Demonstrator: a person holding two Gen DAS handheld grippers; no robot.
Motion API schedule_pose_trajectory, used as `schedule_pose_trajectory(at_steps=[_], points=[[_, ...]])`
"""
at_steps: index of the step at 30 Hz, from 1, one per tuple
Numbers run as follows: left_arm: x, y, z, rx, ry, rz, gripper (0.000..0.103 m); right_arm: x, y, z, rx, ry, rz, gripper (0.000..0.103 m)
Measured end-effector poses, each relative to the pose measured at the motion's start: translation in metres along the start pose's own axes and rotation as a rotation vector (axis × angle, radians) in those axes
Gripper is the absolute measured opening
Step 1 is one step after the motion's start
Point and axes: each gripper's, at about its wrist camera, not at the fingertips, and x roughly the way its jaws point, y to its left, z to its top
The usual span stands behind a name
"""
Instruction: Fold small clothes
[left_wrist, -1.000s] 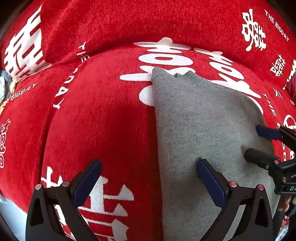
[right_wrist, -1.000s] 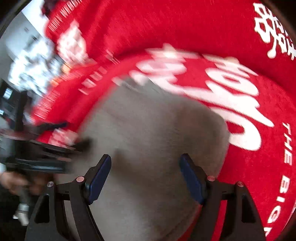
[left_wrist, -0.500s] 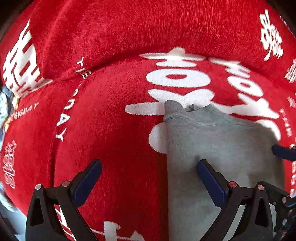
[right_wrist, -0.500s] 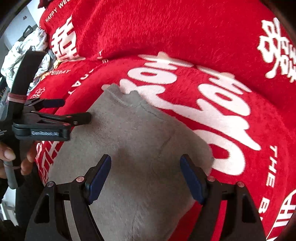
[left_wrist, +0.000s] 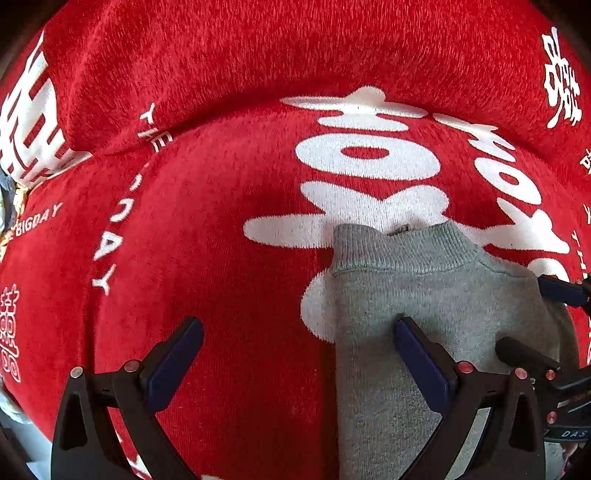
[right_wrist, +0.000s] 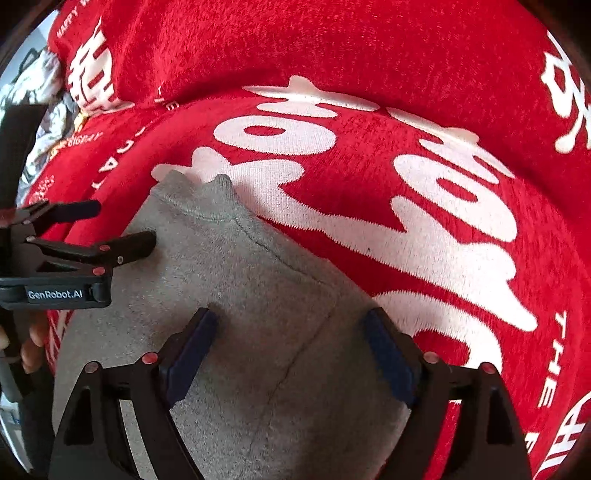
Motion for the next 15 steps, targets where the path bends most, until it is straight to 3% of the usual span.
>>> schedule_pose_trajectory(at_steps=[4, 8, 11, 13, 15], points=[[-0.018, 0.011, -0.005, -0.008, -0.046, 0.008, 0.103, -0.023, 0.019, 0.003, -0.092, -0.055, -0.001, 0.087], [-0.027, 0.04, -0.022, -0.116, -0.05, 0.016, 0.103, -0.016, 0.046, 0.016, -0.162, -0.026, -0.034, 0.087], [-0.019, 0.044, -0.034, -0.13, -0.005, 0.025, 0.103, 0.011, 0.047, 0.032, -0.094, 0.038, -0.074, 0.087], [-0.011, 0.037, -0.042, -0.073, 0.021, 0.075, 0.103, 0.02, 0.034, 0.039, -0.007, 0.033, -0.093, 0.089], [-0.011, 0.033, -0.047, -0.042, 0.017, 0.085, 0.103, 0.023, 0.01, 0.044, 0.117, 0.05, -0.188, 0.09]])
